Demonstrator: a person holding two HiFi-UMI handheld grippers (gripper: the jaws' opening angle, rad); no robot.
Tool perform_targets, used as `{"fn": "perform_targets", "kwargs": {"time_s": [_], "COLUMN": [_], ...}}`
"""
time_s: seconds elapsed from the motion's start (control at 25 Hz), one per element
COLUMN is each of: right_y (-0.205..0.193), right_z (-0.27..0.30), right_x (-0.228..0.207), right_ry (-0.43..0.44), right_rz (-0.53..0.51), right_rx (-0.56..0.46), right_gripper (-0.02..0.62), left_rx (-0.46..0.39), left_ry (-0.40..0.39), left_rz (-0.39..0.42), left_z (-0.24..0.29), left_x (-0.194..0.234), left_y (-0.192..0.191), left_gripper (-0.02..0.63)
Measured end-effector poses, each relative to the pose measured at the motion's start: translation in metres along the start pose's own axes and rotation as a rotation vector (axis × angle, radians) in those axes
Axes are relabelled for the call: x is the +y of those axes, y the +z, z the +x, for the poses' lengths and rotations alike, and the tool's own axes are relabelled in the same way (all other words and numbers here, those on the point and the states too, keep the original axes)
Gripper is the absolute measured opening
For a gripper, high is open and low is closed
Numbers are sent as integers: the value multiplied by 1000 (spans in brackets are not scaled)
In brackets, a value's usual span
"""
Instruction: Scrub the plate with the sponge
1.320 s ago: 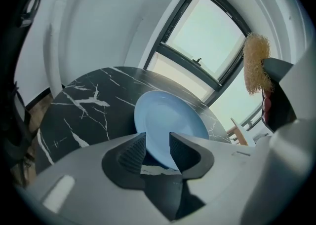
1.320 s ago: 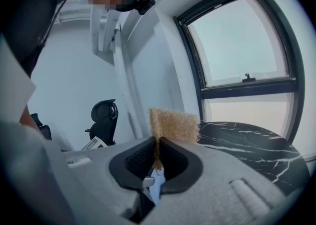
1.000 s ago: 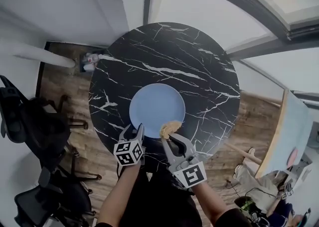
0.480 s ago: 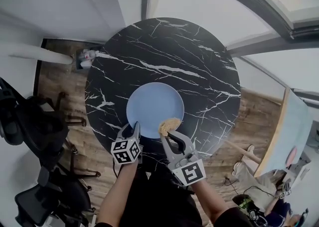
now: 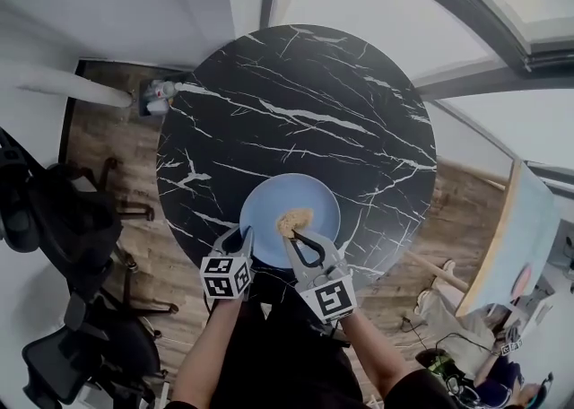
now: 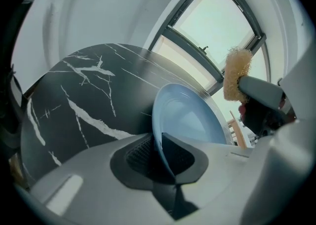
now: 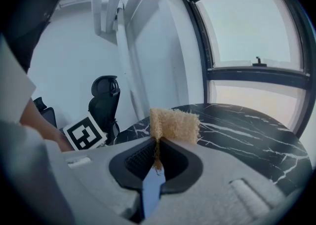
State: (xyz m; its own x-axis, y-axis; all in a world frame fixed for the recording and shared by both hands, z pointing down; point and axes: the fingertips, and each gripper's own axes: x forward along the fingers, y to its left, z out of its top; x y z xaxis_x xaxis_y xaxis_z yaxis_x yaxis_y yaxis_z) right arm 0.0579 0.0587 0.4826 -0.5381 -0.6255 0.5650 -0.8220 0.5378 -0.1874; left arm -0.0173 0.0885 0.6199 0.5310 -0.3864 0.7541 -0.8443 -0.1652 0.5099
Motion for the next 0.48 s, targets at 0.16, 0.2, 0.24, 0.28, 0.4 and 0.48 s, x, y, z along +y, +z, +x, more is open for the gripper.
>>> {"fn": "perform_targets", "kwargs": {"time_s": [0.16,0.2,0.24,0.28,0.4,0.48], "right_y": [-43,-53,-63,-70,-82,-87], "right_z": [18,23,27,31,45,54], "right_x": [9,12,14,17,25,31], "right_ry": [17,22,25,29,47,67], "right_rz": [-33,-50,-66,-82,-127,-150], "right_rx": [128,157,185,212,259,286], "right_gripper": [21,21,21,21,21,21], "left_rx": [18,21,25,30,46,53], "left_ry": [-57,-68,-78,-87,-110,-118], "left_rz": [34,43,51,57,82,90], "left_z": [-7,-8,-10,-11,-12,-12], "left_x": [2,3,4,5,5,4], "left_y": [-10,-11,-12,-13,-13,-13], "left_gripper": [52,52,48,42,28,27]}}
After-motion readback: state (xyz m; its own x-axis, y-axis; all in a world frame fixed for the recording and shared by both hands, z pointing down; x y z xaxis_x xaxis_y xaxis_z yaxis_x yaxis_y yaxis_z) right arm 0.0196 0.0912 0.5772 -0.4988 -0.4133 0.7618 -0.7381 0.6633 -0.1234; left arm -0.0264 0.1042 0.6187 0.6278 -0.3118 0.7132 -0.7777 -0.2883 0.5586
